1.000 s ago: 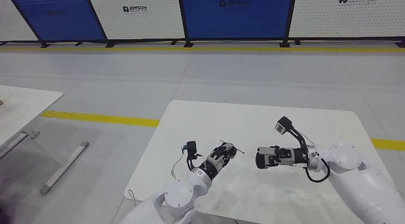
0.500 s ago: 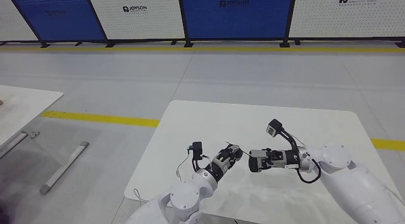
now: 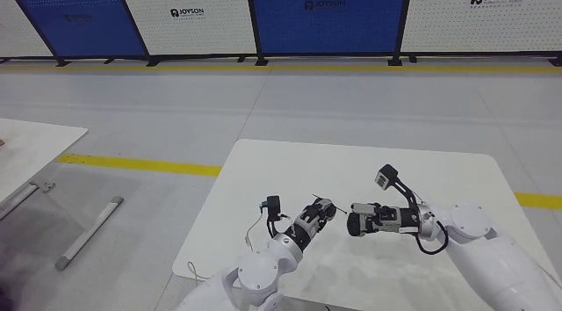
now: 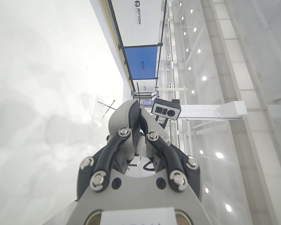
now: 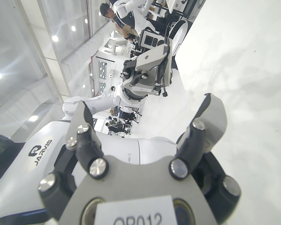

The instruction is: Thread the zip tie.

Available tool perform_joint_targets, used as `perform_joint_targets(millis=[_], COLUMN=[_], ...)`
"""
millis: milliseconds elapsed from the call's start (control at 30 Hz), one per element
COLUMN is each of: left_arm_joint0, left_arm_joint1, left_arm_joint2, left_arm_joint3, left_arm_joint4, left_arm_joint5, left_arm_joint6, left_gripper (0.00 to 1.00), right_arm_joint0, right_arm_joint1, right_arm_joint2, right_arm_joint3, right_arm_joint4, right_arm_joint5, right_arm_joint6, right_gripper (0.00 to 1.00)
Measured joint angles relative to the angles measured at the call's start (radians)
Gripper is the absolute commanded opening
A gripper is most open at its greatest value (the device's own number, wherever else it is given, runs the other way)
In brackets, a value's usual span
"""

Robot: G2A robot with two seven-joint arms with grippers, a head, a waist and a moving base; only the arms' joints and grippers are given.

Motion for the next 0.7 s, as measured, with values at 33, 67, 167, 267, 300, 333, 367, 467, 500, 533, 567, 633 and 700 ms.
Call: perform_joint_targets(millis=[33,67,167,267,300,333,367,467,500,533,567,633,700], left_arm_joint0=[0.000,0.000,0.004,0.008,0.010,0.011,0.013,0.018,0.019,0.020,0.021,0.022,0.023], left_arm_joint1=[-0.001,-0.003,-0.006,-0.009,-0.010,-0.011,-0.012,-0.015,-0.016,-0.017,-0.018,-0.020,-0.022], left_arm_joint2=[-0.001,-0.002,-0.005,-0.009,-0.010,-0.012,-0.013,-0.017,-0.018,-0.019,-0.020,-0.021,-0.021], left_arm_joint3=[0.001,0.002,0.000,-0.001,-0.001,-0.001,-0.002,-0.003,-0.004,-0.004,-0.004,-0.003,-0.004], left_arm_joint4=[0.000,0.002,0.008,0.015,0.017,0.019,0.021,0.028,0.031,0.033,0.036,0.039,0.044], left_arm_joint5=[0.000,0.000,-0.001,-0.001,-0.001,-0.001,-0.001,0.000,0.001,0.001,0.002,0.003,0.005], left_arm_joint6=[0.000,0.000,-0.001,-0.002,-0.002,-0.002,-0.004,-0.008,-0.009,-0.009,-0.010,-0.013,-0.015], left_gripper=[0.00,0.00,0.00,0.00,0.00,0.00,0.00,0.00,0.00,0.00,0.00,0.00,0.00], right_arm_joint0=[-0.002,-0.005,-0.010,-0.011,-0.011,-0.010,-0.010,-0.009,-0.008,-0.008,-0.008,-0.008,-0.007], right_arm_joint1=[0.000,0.000,-0.003,-0.006,-0.007,-0.008,-0.010,-0.013,-0.014,-0.015,-0.017,-0.020,-0.023], right_arm_joint2=[0.003,0.007,0.014,0.019,0.021,0.022,0.024,0.029,0.029,0.029,0.029,0.030,0.032], right_arm_joint3=[0.000,0.001,0.005,0.014,0.016,0.019,0.022,0.027,0.029,0.030,0.030,0.033,0.039], right_arm_joint4=[-0.003,-0.006,-0.009,-0.009,-0.009,-0.009,-0.009,-0.014,-0.017,-0.021,-0.023,-0.025,-0.026], right_arm_joint5=[0.004,0.009,0.018,0.026,0.029,0.031,0.034,0.044,0.050,0.054,0.057,0.060,0.064], right_arm_joint6=[0.000,-0.002,-0.007,-0.008,-0.007,-0.007,-0.005,-0.001,0.000,0.000,-0.001,-0.002,0.001], right_gripper=[0.48,0.46,0.34,0.25,0.22,0.22,0.22,0.24,0.24,0.26,0.27,0.28,0.28])
